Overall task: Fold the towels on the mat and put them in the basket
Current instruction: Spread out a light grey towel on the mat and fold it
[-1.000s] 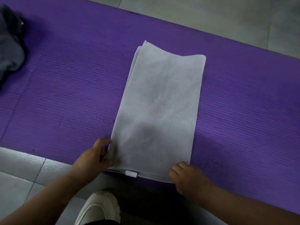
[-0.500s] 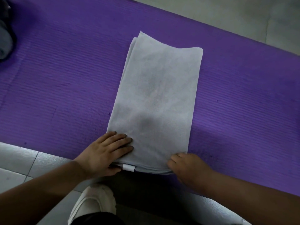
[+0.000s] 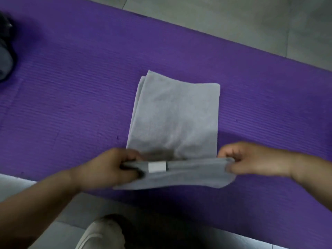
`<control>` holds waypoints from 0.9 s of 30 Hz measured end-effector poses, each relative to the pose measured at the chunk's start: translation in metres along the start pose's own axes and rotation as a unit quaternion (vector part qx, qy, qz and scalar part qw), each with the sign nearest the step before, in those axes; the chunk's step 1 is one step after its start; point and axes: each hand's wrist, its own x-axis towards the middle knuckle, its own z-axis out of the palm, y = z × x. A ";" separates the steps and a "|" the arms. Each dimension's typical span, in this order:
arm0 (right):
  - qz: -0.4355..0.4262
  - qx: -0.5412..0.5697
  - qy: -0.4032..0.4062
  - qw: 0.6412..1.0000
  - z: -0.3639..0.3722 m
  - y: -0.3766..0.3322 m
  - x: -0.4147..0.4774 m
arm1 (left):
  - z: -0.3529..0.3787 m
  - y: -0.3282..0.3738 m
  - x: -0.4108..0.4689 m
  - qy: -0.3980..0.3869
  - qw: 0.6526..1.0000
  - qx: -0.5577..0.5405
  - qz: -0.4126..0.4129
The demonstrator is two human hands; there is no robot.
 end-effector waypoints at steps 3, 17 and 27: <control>-0.023 0.049 0.154 0.987 -0.026 -0.002 0.019 | -0.027 0.004 0.039 0.124 0.992 -0.016 0.000; 0.076 -0.139 0.463 0.872 -0.092 -0.010 0.110 | -0.082 0.026 0.172 0.299 0.926 0.228 -0.009; -0.223 -0.367 0.529 0.732 -0.054 0.026 0.096 | -0.049 -0.020 0.092 0.240 0.813 0.451 0.280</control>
